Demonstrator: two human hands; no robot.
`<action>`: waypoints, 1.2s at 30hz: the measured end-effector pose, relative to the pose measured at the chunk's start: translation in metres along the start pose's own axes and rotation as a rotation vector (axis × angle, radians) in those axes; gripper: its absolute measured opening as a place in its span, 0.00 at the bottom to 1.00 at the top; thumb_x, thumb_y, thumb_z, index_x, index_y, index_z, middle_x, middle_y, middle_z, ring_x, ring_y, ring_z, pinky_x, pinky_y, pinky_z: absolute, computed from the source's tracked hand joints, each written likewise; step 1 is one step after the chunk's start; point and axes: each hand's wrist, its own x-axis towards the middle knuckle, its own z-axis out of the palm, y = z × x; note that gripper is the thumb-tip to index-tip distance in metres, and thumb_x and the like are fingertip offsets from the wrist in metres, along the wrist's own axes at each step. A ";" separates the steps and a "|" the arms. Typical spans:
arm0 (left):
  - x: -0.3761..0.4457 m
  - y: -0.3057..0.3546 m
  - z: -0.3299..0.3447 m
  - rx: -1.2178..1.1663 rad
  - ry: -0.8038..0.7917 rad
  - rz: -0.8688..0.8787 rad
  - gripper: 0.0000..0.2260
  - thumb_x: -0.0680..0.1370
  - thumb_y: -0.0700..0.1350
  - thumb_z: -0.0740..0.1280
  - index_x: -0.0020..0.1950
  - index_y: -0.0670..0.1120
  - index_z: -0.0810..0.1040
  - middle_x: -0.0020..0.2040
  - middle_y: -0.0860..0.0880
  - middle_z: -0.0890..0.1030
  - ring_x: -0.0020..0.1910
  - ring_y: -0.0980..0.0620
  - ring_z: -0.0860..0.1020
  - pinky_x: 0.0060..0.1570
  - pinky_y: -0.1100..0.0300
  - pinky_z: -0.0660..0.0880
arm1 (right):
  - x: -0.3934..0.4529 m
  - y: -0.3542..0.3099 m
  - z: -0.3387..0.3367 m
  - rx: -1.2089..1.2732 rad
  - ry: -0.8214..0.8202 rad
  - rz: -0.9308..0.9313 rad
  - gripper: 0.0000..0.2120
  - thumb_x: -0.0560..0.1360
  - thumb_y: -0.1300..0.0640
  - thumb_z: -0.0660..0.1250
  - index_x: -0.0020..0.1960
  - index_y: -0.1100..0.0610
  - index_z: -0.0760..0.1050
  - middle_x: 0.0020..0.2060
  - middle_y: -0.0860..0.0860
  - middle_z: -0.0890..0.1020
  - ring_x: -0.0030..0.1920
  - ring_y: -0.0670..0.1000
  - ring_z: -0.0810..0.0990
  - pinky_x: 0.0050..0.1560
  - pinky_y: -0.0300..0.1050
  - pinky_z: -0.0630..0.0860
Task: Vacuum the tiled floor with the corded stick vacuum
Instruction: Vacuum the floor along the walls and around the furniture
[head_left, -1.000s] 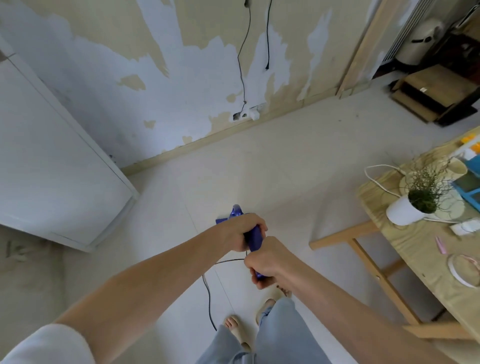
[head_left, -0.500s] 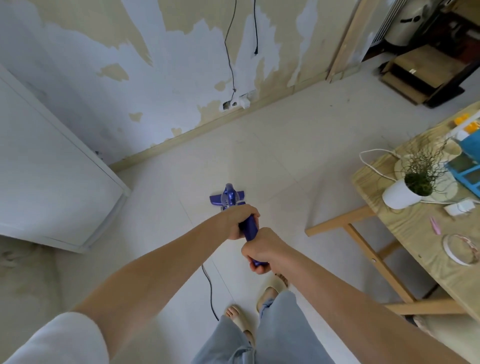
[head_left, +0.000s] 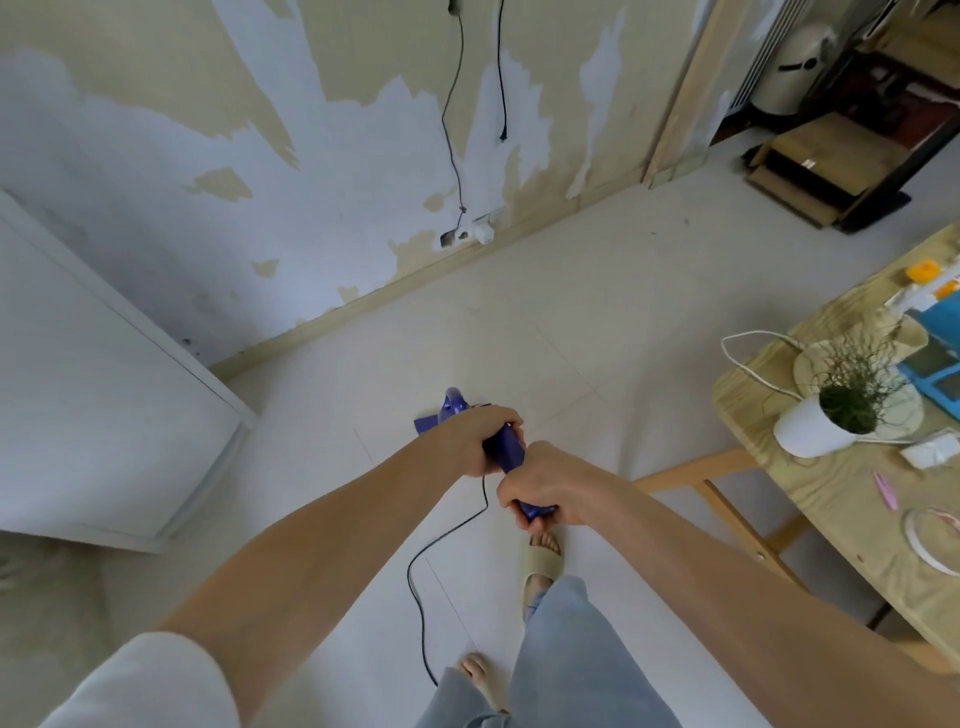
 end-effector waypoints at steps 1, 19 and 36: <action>0.005 0.004 0.000 -0.006 0.006 -0.001 0.10 0.78 0.35 0.63 0.37 0.42 0.69 0.31 0.47 0.71 0.30 0.53 0.70 0.26 0.64 0.73 | 0.007 -0.001 -0.002 0.001 0.001 -0.004 0.06 0.71 0.72 0.60 0.39 0.63 0.69 0.28 0.57 0.72 0.15 0.46 0.69 0.19 0.34 0.65; 0.160 0.226 0.033 -0.200 0.165 0.006 0.08 0.78 0.34 0.63 0.39 0.40 0.69 0.33 0.45 0.71 0.31 0.52 0.69 0.33 0.61 0.71 | 0.218 -0.149 -0.142 -0.192 -0.071 -0.035 0.07 0.72 0.70 0.60 0.49 0.63 0.69 0.30 0.55 0.74 0.23 0.47 0.74 0.20 0.36 0.70; 0.221 0.307 0.005 -0.211 0.294 0.058 0.08 0.78 0.35 0.63 0.39 0.41 0.69 0.34 0.46 0.72 0.31 0.52 0.71 0.35 0.61 0.72 | 0.311 -0.213 -0.155 -0.200 -0.152 -0.037 0.11 0.71 0.70 0.61 0.52 0.62 0.69 0.33 0.55 0.74 0.24 0.49 0.74 0.21 0.37 0.71</action>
